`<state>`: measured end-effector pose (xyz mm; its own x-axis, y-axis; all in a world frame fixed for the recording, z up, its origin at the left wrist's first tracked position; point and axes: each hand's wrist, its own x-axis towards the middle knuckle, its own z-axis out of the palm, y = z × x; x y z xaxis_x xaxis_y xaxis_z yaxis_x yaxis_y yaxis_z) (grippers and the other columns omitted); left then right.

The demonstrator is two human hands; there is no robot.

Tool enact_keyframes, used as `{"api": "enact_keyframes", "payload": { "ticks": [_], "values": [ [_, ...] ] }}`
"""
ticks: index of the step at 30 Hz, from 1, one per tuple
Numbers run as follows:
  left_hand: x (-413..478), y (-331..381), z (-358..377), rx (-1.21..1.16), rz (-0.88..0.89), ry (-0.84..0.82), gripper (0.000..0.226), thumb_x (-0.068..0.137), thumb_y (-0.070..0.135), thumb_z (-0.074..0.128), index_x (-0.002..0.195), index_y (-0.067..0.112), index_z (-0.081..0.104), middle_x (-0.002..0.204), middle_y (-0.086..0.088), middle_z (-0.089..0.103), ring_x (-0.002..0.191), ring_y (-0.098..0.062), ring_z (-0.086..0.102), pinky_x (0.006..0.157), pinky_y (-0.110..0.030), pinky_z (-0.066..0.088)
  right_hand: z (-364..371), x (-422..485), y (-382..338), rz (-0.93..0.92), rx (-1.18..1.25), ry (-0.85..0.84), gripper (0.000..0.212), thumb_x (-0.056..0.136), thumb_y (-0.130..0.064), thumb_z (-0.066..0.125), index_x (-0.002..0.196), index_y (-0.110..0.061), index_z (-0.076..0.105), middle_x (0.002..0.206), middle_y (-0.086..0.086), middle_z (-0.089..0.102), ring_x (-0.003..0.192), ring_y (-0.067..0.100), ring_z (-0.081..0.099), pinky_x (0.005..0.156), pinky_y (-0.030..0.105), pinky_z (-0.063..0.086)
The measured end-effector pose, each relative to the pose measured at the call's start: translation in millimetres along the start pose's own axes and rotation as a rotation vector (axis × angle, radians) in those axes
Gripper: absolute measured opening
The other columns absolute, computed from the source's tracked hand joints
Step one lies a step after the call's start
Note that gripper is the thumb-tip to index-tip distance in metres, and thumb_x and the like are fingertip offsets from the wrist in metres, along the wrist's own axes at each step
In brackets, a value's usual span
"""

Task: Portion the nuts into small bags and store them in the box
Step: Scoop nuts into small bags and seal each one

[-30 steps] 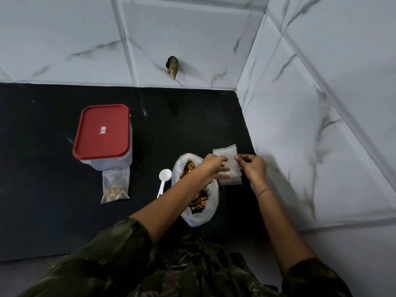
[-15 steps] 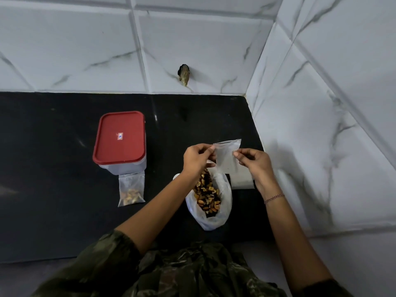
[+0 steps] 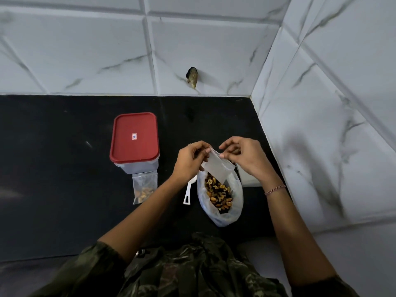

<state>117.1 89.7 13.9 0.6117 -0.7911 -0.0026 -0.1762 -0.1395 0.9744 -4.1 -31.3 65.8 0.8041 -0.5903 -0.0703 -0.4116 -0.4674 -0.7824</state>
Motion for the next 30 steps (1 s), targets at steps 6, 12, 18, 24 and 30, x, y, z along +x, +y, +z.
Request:
{"api": "enact_keyframes", "payload": {
  "ticks": [6,12,18,24,30],
  "values": [
    [-16,9,-6,-0.196,-0.145,0.173,0.027,0.091,0.026,0.064,0.11,0.008,0.056,0.08,-0.011,0.066,0.06,-0.016,0.065,0.052,-0.029,0.054,25,-7,-16,0.015,0.004,0.119,0.015,0.079,-0.013,0.073,0.086,-0.021,0.063,0.079,-0.008,0.066,0.071,-0.002,0.062,0.06,0.006,0.047],
    [-30,13,-10,-0.325,-0.336,0.118,0.015,0.086,0.017,0.07,0.094,0.006,0.064,0.079,-0.012,0.069,0.06,-0.014,0.069,0.055,-0.024,0.055,52,-16,-22,0.028,0.076,0.203,0.022,0.081,-0.015,0.071,0.079,-0.029,0.055,0.082,-0.007,0.064,0.078,0.003,0.064,0.069,0.016,0.053],
    [-31,13,-26,0.082,-0.158,0.21,0.004,0.085,0.009,0.069,0.082,0.011,0.068,0.07,-0.001,0.069,0.06,-0.01,0.069,0.059,-0.022,0.057,52,-26,-21,-0.13,-0.183,0.199,0.02,0.088,-0.008,0.06,0.096,-0.025,0.066,0.094,-0.007,0.059,0.082,0.003,0.058,0.072,0.017,0.052],
    [-32,25,-35,0.381,0.006,0.207,0.002,0.084,0.009,0.069,0.085,0.01,0.07,0.075,0.004,0.067,0.069,-0.007,0.064,0.067,-0.023,0.056,49,-32,-31,-0.319,-0.789,-0.095,0.035,0.097,-0.027,0.042,0.132,-0.03,0.05,0.118,0.001,0.04,0.105,0.013,0.041,0.079,0.026,0.046],
    [-30,27,-46,0.668,0.052,0.173,0.009,0.086,0.008,0.064,0.093,0.008,0.069,0.09,-0.005,0.066,0.079,-0.015,0.062,0.074,-0.032,0.055,42,-31,-37,-0.488,-1.055,-0.061,0.039,0.092,-0.051,0.046,0.114,-0.022,0.061,0.121,0.003,0.046,0.108,0.017,0.043,0.075,0.027,0.042]
  ]
}}
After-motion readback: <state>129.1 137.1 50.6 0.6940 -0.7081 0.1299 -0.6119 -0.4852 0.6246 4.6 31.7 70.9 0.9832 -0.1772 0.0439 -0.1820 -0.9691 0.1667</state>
